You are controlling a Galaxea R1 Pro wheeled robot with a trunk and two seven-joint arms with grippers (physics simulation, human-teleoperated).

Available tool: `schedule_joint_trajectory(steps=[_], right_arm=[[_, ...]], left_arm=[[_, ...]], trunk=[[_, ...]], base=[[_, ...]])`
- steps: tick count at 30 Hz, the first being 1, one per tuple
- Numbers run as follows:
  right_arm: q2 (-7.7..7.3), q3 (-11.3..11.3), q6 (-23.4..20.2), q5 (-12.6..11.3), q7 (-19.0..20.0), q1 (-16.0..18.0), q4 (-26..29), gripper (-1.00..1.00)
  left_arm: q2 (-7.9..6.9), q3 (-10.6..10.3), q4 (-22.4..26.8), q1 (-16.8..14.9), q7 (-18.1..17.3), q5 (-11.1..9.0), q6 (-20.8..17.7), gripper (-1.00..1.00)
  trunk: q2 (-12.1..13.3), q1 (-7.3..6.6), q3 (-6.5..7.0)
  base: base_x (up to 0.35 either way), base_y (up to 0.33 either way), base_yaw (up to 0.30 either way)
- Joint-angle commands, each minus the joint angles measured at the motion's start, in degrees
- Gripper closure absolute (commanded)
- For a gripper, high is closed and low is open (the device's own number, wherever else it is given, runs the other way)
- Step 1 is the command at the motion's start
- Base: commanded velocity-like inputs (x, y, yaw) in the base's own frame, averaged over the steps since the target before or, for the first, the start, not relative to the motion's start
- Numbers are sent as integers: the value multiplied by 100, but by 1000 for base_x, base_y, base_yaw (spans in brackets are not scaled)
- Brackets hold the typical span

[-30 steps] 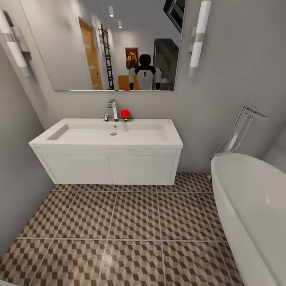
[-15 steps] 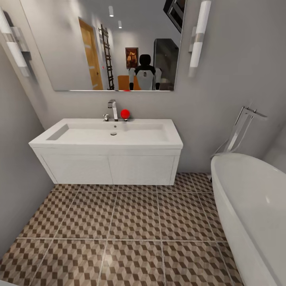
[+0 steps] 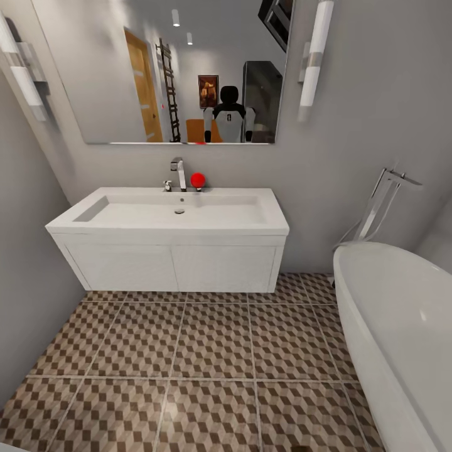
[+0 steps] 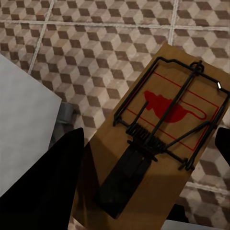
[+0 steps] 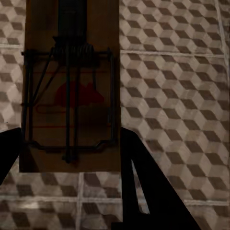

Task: Take the four mousetraps from the cabinet in the bathroom and place them on the bathroom floor. Make sure all four end up on the same floor surface, and ensure that at least two of them are either under or directly next to the same bathroom sink.

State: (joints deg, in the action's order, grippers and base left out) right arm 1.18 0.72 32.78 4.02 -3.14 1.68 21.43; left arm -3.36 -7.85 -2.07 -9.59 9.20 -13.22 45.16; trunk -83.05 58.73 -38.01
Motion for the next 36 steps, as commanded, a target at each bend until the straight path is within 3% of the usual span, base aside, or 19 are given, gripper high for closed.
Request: schedule_joint_trajectory(steps=[1, 6, 11, 13, 14, 16, 17, 20, 22, 29, 36], right_arm=[[3, 9, 28, 27, -14, 0, 143, 100], [5, -10, 82, 37, -13, 0, 1070, 100], [-23, -13, 39, 47, 0, -1, 1168, 100], [-39, -17, 54, 51, 8, -1, 1116, 100], [-45, -16, 60, 52, 11, -1, 1088, 100], [-64, -6, 71, 54, 12, -1, 938, 100], [-79, -1, 77, 54, 13, -1, 871, 100], [-103, 4, 80, 55, 14, -1, 757, 100], [-112, 9, 81, 55, 9, -1, 721, 100], [-147, 17, 86, 56, -8, -1, 705, 100], [-252, 21, 91, 55, -11, -1, 705, 100]], left_arm=[[1, -49, -18, -8, 17, -32, 28, 100], [2, -46, -3, -8, 22, -31, 25, 100], [7, -26, 132, -8, 37, -31, 16, 100], [30, -24, 398, -8, 45, -31, -87, 100], [55, -24, 600, -8, 49, -31, -294, 100], [103, -25, 1467, -8, 35, -30, -1679, 100], [108, -31, 1758, -8, 23, -31, -2163, 100], [113, -46, 2084, -8, 6, -29, -2747, 100], [109, -53, 2004, -8, -1, -25, -2710, 100], [78, -53, 1422, -8, -5, -21, -2030, 100], [81, -58, 1347, -8, -5, -22, -1939, 100]], trunk=[[-2, 0, -5], [-2, 0, -5], [-2, 0, -5], [-2, 0, -5], [-2, 0, -5], [-2, 0, -5], [-2, 0, -5], [-2, 0, -5], [-2, 0, -5], [-2, 0, -5], [-2, 0, -5]], base=[[0, 0, 0], [0, 0, 0], [0, 0, 0], [0, 0, 0], [0, 0, 0], [0, 0, 0], [0, 0, 0], [0, 0, 0], [0, 0, 0], [0, 0, 0], [0, 0, 0]])
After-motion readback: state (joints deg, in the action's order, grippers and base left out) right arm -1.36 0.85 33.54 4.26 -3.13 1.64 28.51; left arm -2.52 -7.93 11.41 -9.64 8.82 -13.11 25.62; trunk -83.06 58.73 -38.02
